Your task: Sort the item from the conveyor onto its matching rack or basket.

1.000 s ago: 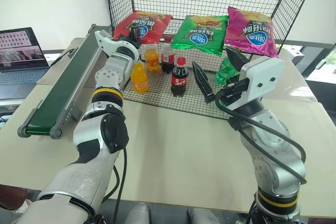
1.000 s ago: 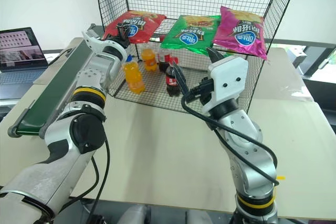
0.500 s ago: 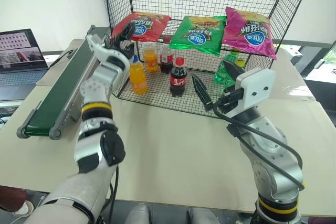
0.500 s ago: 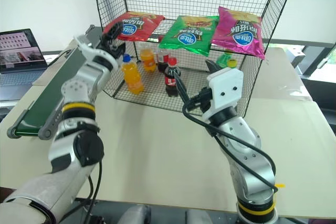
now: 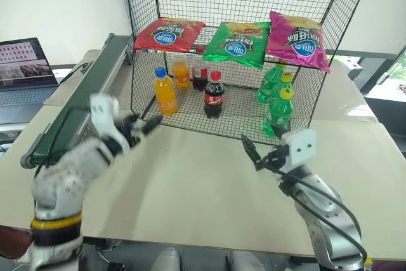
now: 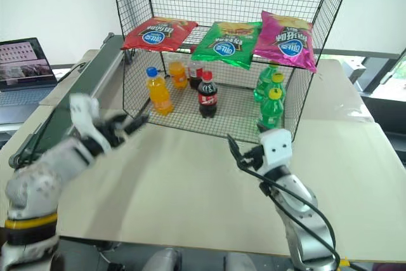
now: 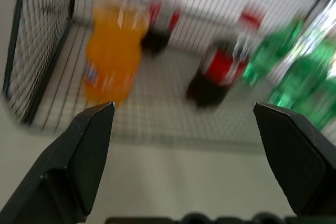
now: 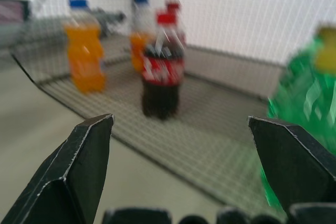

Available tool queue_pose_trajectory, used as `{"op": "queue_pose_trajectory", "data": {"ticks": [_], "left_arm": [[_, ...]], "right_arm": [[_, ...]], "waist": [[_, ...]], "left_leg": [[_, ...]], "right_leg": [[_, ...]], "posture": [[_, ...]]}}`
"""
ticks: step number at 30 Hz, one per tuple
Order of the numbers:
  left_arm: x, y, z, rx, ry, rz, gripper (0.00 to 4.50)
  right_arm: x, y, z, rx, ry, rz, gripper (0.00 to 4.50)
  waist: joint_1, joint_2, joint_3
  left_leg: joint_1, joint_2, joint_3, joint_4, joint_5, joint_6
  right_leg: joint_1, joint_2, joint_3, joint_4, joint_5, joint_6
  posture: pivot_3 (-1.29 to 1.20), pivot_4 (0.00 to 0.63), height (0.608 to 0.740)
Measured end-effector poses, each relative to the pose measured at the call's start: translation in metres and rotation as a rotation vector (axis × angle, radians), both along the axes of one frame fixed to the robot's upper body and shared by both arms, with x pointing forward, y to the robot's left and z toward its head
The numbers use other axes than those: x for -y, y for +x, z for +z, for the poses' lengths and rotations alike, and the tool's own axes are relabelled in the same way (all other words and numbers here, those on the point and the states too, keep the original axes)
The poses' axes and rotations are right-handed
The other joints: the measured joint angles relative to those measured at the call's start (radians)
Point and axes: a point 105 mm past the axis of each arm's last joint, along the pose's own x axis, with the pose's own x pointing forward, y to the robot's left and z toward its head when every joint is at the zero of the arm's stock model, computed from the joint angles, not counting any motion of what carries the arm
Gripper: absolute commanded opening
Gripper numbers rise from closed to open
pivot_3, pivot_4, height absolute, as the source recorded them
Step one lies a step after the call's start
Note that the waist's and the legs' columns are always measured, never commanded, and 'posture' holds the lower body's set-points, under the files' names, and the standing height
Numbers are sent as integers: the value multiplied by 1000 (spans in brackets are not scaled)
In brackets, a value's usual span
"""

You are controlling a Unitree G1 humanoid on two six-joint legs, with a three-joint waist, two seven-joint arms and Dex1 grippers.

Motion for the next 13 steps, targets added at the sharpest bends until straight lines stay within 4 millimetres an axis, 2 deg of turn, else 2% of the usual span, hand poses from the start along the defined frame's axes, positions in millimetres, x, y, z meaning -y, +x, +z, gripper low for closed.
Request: {"op": "queue_pose_trajectory", "data": {"ticks": [3,5,9,13], "left_arm": [[0,2,-33,47,126,35,4476],[2,6,-40,94,152,59,4476],[10,17,-37,171,162,57,4476],[19,23,-29,216,136,24,4476]], "right_arm": [[2,-1,-11,-19,15,-42,4500],[-1,-1,-12,-11,19,-44,4500],[4,0,-18,2,6,-84,4500],[12,2,-24,1,18,-130,4500]], "waist": [[11,0,1],[11,0,0],[12,-1,-2],[11,2,-5]], "left_leg": [[-2,1,-1,0,0,0],[-3,1,0,0,0,0],[-12,1,0,2,0,1],[-13,1,0,3,-1,2]], "right_leg": [[-3,1,-1,-3,-1,0],[-5,1,-1,-6,-1,3],[-6,1,-1,-7,3,2],[-7,1,-1,-6,3,2]], "posture": [[0,150,738],[0,150,738],[0,150,738],[0,150,738]]}}
